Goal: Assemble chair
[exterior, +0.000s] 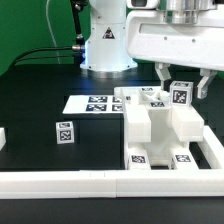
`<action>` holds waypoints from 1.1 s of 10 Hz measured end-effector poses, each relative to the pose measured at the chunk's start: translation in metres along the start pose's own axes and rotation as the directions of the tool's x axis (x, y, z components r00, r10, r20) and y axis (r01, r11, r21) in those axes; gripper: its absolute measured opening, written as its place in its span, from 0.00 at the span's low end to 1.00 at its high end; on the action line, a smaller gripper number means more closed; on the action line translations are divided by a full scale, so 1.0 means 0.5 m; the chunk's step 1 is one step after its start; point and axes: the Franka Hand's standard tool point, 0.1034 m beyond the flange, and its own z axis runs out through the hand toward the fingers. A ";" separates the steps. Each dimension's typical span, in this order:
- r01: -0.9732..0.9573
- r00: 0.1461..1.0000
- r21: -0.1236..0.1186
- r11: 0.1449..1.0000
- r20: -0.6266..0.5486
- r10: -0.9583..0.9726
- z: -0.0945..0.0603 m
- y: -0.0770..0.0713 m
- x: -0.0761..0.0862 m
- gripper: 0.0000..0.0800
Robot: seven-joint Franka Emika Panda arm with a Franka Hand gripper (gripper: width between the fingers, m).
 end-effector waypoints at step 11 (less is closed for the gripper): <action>-0.776 0.630 0.022 0.630 0.076 0.773 0.001 -0.009 -0.002 0.35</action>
Offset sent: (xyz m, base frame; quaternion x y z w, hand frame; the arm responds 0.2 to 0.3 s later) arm 0.0105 -0.0019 -0.0027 0.0438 -0.0050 0.3122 0.9490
